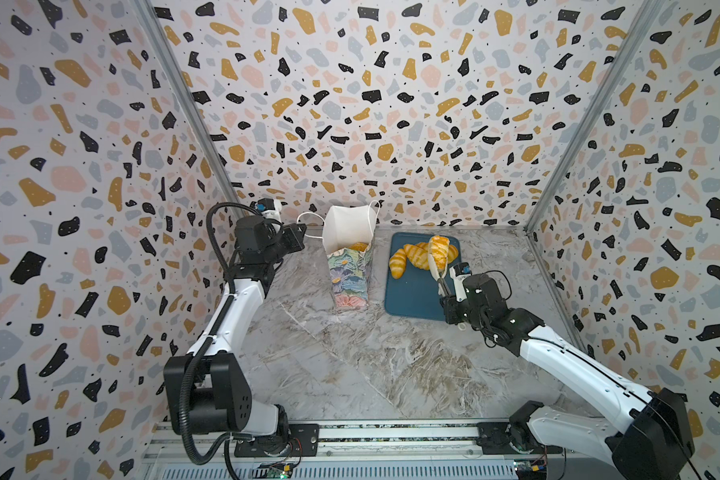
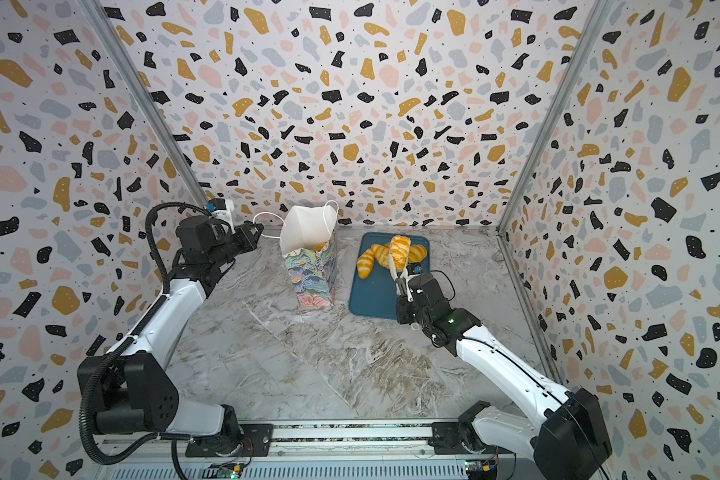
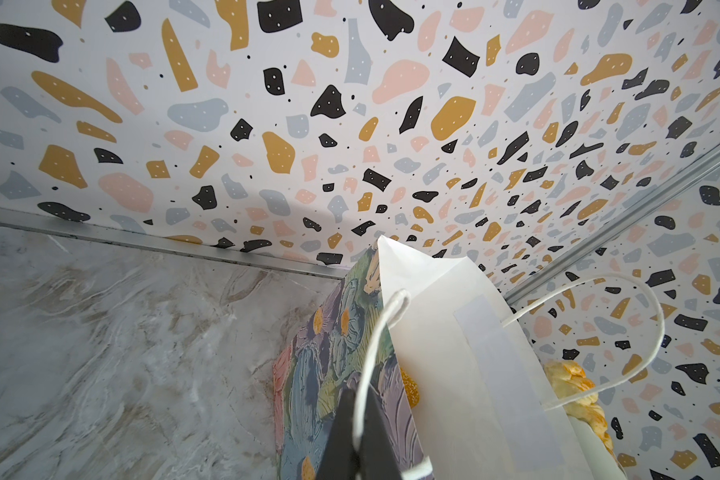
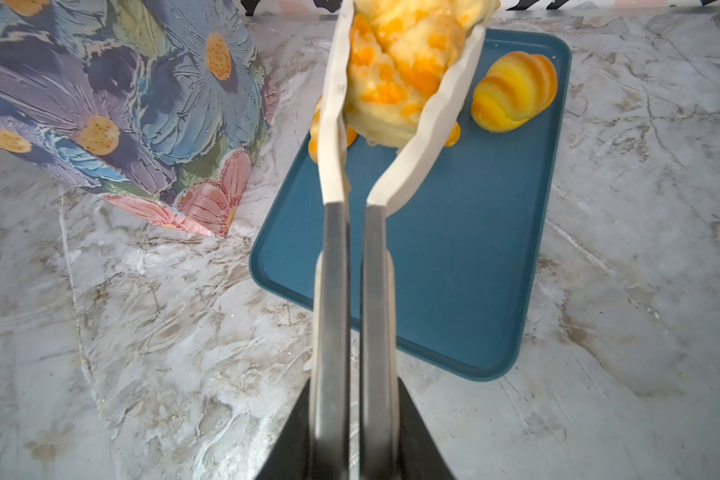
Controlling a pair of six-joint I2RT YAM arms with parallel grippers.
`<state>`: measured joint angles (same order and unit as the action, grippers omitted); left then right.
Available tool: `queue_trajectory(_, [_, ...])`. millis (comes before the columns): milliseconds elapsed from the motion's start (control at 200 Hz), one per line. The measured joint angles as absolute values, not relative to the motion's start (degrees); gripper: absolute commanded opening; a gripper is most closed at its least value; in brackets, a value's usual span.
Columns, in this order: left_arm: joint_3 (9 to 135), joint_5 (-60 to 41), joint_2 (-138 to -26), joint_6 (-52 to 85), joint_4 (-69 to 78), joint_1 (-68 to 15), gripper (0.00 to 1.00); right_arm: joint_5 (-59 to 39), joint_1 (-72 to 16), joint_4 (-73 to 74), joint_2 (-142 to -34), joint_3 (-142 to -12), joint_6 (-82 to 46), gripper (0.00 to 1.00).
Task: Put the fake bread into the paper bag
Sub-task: 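Close the tongs on the braided cheese bun and lift it, then carry the braided cheese bun with the right gripper over the bag's opening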
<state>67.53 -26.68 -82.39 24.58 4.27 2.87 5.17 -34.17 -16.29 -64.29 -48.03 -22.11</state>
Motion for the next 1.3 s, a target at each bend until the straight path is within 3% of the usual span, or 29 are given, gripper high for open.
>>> queue_trajectory(656, [67.2,-26.6,-81.2,24.3,4.4,2.2,0.00,0.6,-36.8,-12.1,-65.3,-55.8,-18.1,0.26])
queue_trajectory(1302, [67.2,-25.6,-81.2,23.2,3.7,2.1,0.00,5.4,-45.0,-10.3,-66.6,-61.1,-19.6,0.26])
